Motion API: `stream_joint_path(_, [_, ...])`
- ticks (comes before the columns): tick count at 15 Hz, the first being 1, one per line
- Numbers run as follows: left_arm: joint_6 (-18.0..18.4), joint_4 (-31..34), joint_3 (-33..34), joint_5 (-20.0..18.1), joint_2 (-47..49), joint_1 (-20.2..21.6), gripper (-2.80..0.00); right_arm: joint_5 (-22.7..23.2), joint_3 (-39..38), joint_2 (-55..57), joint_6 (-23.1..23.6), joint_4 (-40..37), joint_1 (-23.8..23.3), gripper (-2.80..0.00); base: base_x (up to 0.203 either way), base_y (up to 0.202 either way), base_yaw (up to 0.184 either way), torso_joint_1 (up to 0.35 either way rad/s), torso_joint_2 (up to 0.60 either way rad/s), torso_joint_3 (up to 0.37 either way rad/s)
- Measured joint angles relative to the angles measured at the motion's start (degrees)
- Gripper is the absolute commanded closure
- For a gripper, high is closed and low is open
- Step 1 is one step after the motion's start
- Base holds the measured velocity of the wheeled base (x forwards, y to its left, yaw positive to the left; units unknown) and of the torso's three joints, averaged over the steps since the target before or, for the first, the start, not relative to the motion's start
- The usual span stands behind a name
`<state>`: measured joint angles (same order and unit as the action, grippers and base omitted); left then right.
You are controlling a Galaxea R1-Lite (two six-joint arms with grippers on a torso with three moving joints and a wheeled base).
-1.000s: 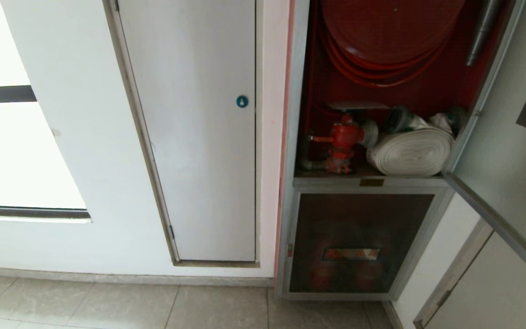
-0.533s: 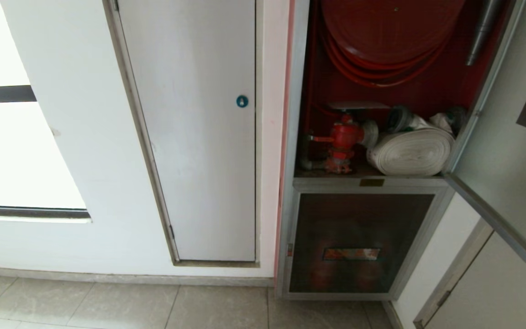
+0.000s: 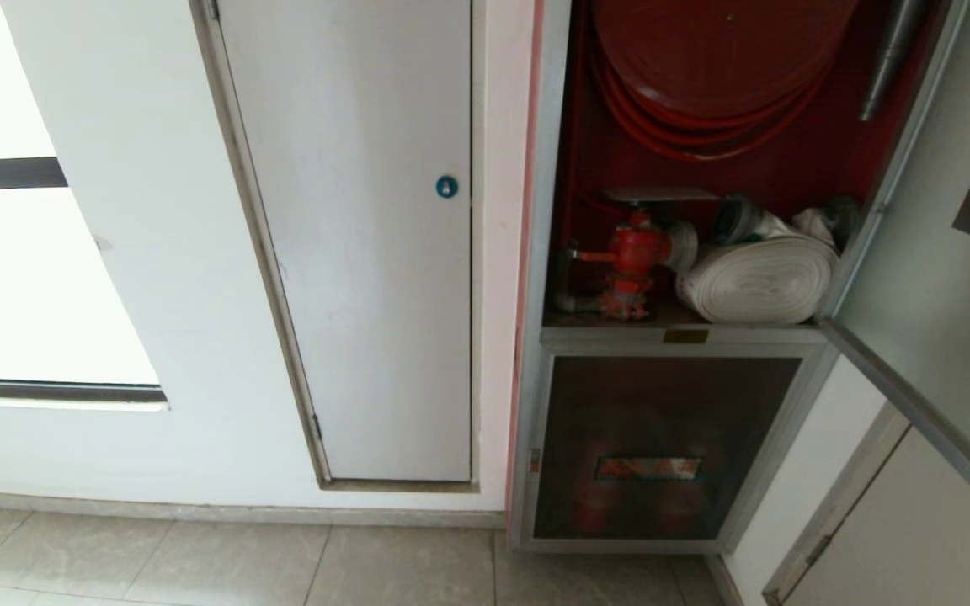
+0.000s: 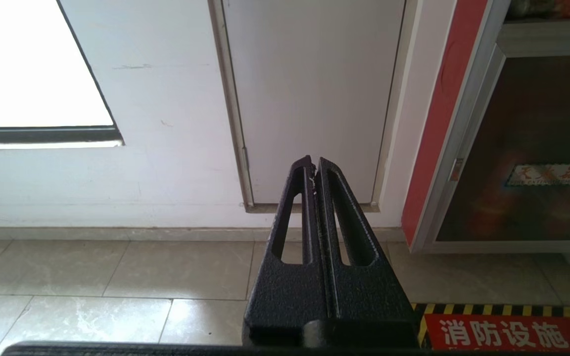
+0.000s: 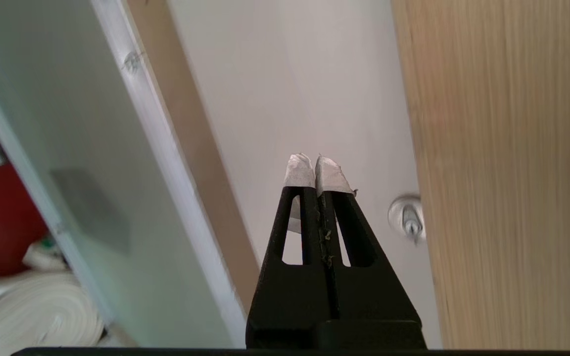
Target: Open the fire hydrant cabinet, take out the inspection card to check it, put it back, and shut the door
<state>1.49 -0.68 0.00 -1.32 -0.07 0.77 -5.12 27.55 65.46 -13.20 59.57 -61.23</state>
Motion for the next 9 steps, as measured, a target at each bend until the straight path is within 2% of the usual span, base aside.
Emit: stream_joint_path(9, [0.0, 0.0, 0.0, 0.0, 0.0, 0.0, 0.00, 3.4, 4.0, 7.6, -1.4, 2.9, -1.3, 0.00, 0.000, 0.000, 0.000, 0.000, 0.00, 0.000])
